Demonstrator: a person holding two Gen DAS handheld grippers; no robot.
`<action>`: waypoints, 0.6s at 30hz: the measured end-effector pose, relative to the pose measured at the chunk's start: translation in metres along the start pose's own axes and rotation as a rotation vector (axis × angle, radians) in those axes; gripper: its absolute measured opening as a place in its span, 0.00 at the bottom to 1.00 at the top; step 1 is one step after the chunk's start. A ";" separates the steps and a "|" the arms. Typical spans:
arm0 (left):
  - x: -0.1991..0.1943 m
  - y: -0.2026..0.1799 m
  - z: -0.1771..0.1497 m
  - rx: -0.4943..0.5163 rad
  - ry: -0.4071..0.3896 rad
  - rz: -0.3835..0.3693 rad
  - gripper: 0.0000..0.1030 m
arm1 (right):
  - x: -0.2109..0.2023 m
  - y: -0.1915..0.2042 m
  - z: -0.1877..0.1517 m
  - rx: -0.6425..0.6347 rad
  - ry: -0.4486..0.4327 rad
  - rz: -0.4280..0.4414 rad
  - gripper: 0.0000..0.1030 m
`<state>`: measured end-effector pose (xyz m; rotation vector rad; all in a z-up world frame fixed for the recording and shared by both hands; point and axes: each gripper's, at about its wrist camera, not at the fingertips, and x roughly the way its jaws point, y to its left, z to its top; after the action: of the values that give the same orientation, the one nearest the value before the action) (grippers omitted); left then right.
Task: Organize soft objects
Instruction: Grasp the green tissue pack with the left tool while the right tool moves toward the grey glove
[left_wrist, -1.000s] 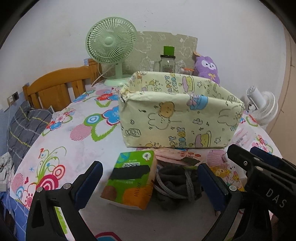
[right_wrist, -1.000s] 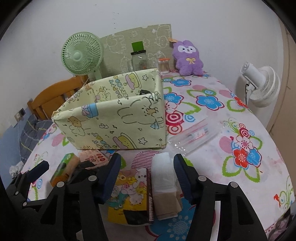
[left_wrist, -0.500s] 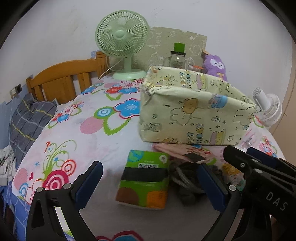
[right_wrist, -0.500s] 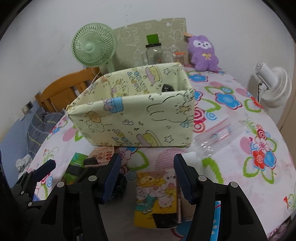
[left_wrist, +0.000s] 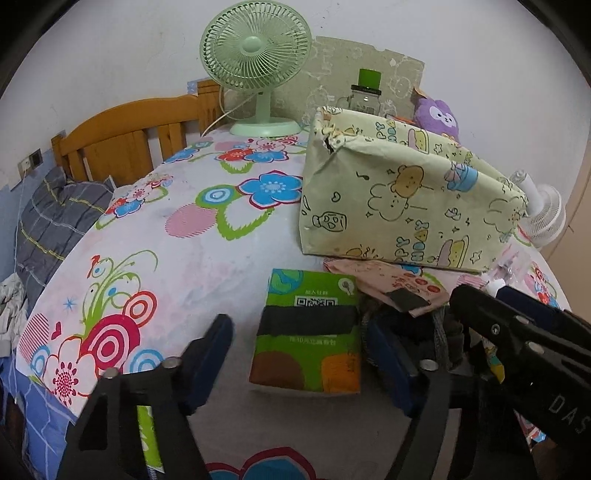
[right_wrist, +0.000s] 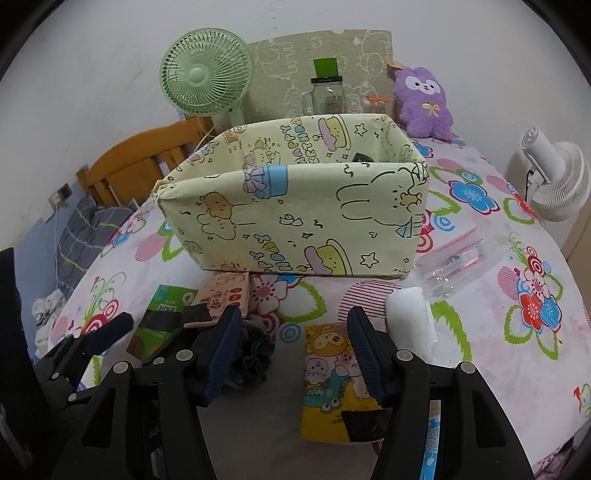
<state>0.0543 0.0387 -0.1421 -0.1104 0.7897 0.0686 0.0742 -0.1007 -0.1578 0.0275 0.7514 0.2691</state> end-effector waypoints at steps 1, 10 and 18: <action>0.001 0.000 -0.001 0.004 0.009 0.002 0.55 | 0.000 0.000 0.000 -0.001 -0.001 0.001 0.62; -0.002 -0.001 -0.005 0.015 0.021 0.004 0.50 | 0.005 0.011 -0.005 -0.024 0.025 0.005 0.63; -0.007 -0.007 -0.007 0.040 0.016 0.006 0.48 | 0.009 0.019 -0.009 -0.045 0.022 -0.006 0.63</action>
<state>0.0451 0.0310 -0.1410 -0.0711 0.8069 0.0576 0.0702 -0.0810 -0.1682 -0.0200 0.7667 0.2808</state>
